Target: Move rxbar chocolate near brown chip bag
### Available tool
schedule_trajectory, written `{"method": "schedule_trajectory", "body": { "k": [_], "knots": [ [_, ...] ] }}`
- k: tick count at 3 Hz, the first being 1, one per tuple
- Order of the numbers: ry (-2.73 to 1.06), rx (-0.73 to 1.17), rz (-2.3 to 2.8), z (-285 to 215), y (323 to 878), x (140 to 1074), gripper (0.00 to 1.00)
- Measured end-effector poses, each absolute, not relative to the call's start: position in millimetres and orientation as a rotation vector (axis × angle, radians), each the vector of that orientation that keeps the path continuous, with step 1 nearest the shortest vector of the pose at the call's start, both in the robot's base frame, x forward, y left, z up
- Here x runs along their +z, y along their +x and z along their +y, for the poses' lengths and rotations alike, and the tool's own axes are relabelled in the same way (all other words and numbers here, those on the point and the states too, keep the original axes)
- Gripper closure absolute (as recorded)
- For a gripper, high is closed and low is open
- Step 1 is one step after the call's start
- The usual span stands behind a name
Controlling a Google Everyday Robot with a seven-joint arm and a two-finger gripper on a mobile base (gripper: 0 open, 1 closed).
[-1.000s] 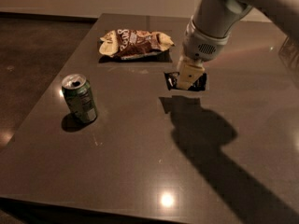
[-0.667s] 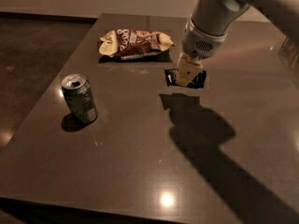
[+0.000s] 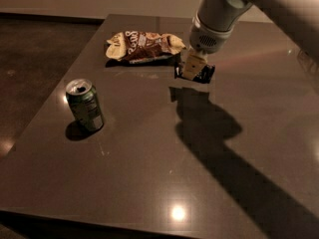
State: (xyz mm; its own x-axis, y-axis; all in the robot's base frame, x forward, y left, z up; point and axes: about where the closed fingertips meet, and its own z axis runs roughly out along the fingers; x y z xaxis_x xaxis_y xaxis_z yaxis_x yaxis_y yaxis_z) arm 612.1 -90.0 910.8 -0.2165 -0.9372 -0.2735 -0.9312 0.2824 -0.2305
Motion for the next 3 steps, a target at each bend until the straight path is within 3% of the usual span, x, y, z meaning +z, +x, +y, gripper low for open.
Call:
{"method": "schedule_trajectory", "body": {
  "k": [1,3],
  "knots": [
    [-1.640,-0.043,2.215,-83,634,906,1.00],
    [-1.584,-0.075,2.234,-77,659,886,0.59]
  ]
}}
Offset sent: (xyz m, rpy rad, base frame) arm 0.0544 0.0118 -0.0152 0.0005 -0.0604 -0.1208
